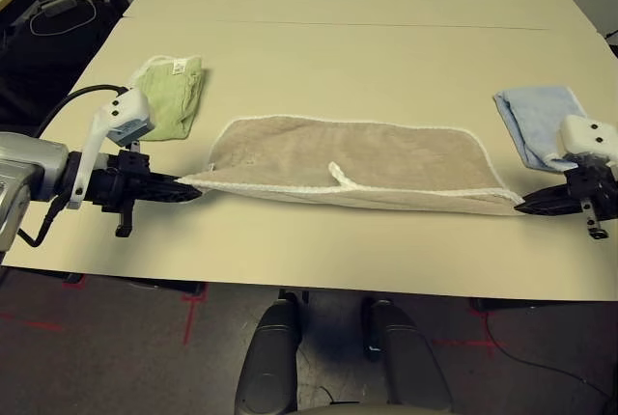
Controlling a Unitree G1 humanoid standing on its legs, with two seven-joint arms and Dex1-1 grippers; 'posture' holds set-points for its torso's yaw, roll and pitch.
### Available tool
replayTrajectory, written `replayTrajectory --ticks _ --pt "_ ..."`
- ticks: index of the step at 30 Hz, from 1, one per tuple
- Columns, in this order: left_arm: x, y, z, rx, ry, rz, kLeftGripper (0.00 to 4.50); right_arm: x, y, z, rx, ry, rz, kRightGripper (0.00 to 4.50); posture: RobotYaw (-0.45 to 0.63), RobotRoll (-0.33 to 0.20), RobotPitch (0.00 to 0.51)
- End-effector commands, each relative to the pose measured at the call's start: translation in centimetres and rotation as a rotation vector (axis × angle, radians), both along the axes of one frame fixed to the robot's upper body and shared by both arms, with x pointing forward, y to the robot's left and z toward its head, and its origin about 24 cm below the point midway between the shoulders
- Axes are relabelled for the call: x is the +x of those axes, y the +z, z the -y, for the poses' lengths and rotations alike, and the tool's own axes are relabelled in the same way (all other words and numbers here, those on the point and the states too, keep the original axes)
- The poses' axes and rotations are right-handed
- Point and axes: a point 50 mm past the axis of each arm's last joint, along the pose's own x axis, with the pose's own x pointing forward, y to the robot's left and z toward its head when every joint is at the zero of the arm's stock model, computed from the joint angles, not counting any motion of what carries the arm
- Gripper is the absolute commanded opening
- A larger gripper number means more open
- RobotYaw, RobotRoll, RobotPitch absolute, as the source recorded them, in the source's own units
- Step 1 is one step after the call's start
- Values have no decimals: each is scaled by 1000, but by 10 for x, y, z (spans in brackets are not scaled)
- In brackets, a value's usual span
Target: Fold the towel and set it aside.
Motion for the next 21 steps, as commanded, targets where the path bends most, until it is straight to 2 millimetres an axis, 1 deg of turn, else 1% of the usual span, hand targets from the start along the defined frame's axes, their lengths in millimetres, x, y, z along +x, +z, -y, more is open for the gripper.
replayTrajectory --ticks 1,6,11,16,21 --pt "-7 -2 -6 59 -21 -61 51 -1 3 9 -61 -21 18 0 31 0 231" --pt "-7 -3 -8 78 -35 -67 51 20 4 12 -98 -62 194 0 34 0 231" --pt "0 -5 -1 91 -74 -49 51 38 5 12 -99 -81 307 0 40 0 232" --pt "10 -3 2 136 -139 -47 51 45 7 16 -114 -83 320 0 45 0 233" --pt "32 6 0 189 -150 30 51 43 7 20 -112 -84 303 0 37 0 232"
